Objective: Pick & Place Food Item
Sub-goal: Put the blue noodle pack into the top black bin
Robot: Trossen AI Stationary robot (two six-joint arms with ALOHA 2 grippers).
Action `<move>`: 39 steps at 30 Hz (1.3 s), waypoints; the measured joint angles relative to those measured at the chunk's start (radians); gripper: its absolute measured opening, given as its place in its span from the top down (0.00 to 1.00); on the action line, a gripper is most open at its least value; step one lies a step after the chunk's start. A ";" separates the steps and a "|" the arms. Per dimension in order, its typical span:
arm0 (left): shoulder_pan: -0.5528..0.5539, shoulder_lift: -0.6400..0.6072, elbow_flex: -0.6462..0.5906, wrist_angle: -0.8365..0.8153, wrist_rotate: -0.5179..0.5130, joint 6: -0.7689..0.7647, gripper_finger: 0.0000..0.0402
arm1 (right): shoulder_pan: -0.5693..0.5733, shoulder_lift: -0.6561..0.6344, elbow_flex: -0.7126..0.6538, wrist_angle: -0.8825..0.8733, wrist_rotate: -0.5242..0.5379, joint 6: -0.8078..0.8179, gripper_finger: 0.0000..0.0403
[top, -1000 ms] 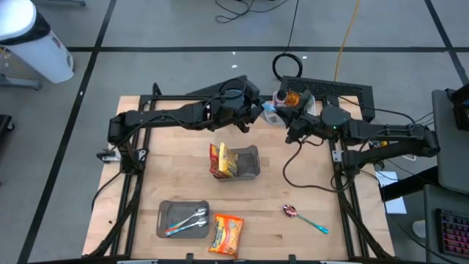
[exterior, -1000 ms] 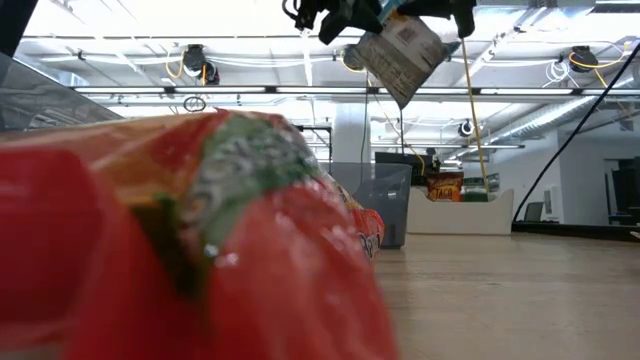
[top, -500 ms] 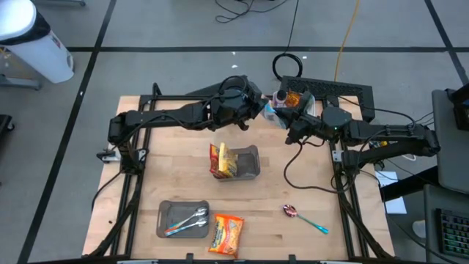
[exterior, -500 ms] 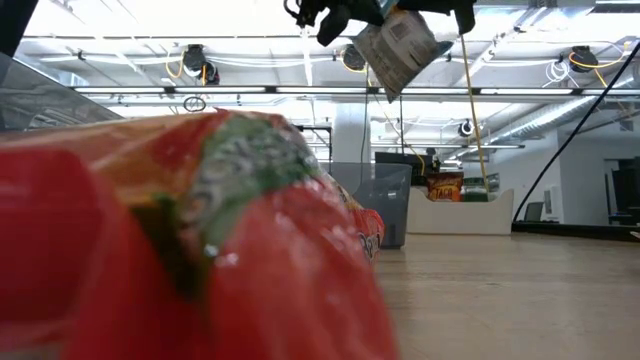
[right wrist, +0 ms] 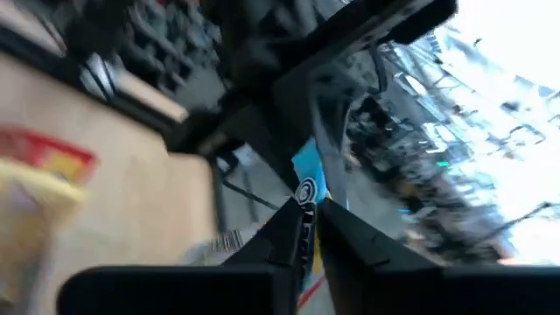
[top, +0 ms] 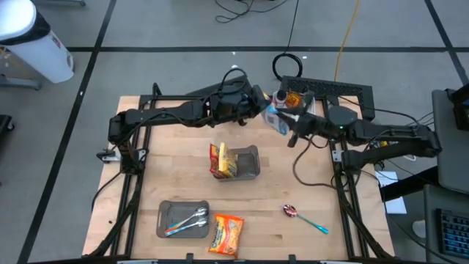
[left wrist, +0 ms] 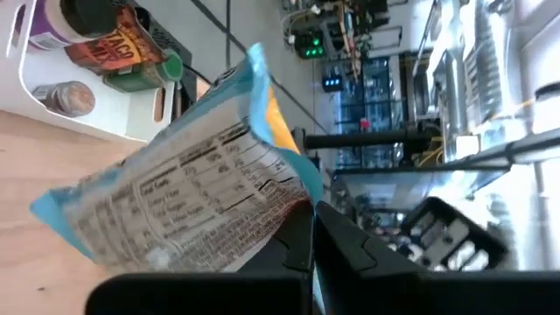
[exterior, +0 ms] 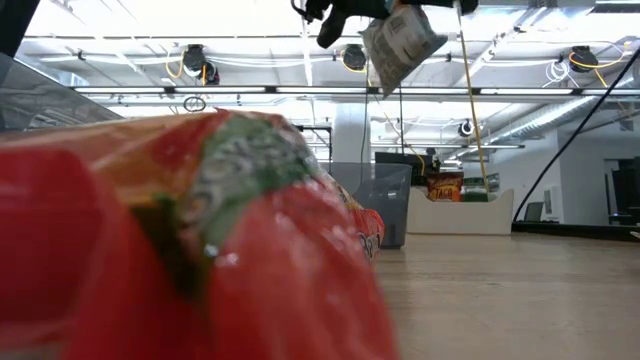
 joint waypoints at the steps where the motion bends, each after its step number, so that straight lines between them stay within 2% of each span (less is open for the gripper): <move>1: 0.002 0.000 0.000 -0.004 0.007 0.014 0.99 | -0.001 -0.012 0.000 -0.005 -0.024 0.048 0.90; 4: 0.014 0.000 0.000 -0.009 0.047 0.059 0.99 | -0.008 -0.052 0.000 -0.011 -0.069 0.168 0.79; 10: 0.041 -0.005 0.000 -0.012 0.142 0.137 1.00 | -0.009 -0.125 0.000 -0.066 -0.050 0.288 0.54; 16: 0.063 -0.062 0.000 -0.050 0.201 0.265 1.00 | -0.014 -0.164 0.000 -0.134 0.017 0.361 0.41; 22: 0.057 -0.171 0.000 -0.221 0.210 0.378 1.00 | -0.014 -0.171 0.000 -0.202 0.015 0.406 0.38; 28: -0.009 -0.249 0.000 -0.340 0.203 0.427 1.00 | -0.014 -0.154 -0.007 -0.235 0.015 0.433 0.41; 33: -0.098 -0.263 0.000 -0.406 0.107 0.434 1.00 | -0.014 -0.152 -0.044 -0.222 0.015 0.454 0.43; 39: -0.202 -0.263 0.000 -0.458 -0.080 0.433 1.00 | -0.014 -0.151 -0.088 -0.220 0.012 0.513 0.44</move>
